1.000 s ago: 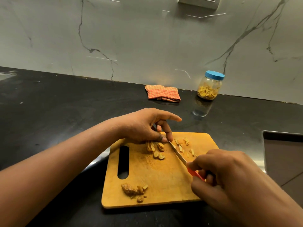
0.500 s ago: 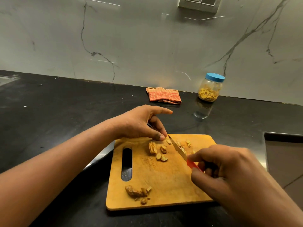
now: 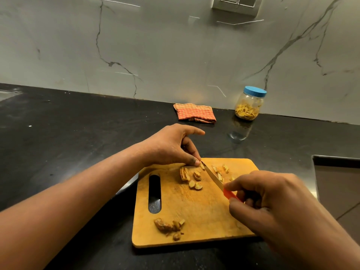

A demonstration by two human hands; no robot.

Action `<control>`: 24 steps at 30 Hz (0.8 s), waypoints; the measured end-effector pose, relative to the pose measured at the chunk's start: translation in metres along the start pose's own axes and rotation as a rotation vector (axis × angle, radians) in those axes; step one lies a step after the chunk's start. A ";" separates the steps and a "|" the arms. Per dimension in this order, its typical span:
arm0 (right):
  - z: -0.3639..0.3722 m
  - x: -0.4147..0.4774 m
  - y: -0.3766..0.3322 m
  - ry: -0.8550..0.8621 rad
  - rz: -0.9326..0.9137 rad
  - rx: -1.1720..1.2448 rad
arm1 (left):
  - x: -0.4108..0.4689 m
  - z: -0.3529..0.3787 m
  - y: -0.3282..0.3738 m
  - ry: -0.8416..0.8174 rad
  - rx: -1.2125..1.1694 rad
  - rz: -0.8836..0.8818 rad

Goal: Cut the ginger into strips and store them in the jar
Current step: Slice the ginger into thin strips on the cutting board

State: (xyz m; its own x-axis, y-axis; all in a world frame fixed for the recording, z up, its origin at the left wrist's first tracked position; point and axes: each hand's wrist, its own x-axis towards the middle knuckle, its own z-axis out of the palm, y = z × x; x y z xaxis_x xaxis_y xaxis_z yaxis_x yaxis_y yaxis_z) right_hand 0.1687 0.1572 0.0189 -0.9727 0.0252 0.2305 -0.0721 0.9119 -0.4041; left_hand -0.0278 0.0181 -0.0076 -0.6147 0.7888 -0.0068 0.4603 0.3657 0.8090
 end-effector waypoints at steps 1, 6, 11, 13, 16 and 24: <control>0.000 0.000 0.000 0.002 0.005 -0.004 | 0.000 0.000 0.000 -0.001 -0.001 -0.002; 0.001 0.003 -0.004 -0.020 0.052 0.000 | 0.000 0.000 0.000 0.004 0.004 -0.006; 0.001 0.009 -0.006 -0.049 0.110 0.001 | 0.000 0.000 0.000 0.017 0.004 -0.013; 0.001 0.011 -0.007 -0.059 0.128 -0.014 | 0.000 0.000 0.000 0.030 0.007 -0.008; -0.001 0.010 -0.010 -0.085 0.147 -0.040 | 0.000 0.000 0.000 0.035 0.009 -0.004; -0.003 0.019 -0.019 -0.105 0.142 -0.112 | 0.000 0.000 0.001 0.007 0.041 0.017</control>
State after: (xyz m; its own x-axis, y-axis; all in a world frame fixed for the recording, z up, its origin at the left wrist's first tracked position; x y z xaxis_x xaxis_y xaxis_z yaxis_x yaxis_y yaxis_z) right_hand 0.1521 0.1415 0.0340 -0.9894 0.1195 0.0822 0.0869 0.9420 -0.3241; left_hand -0.0274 0.0186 -0.0072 -0.6113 0.7913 0.0109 0.4961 0.3724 0.7844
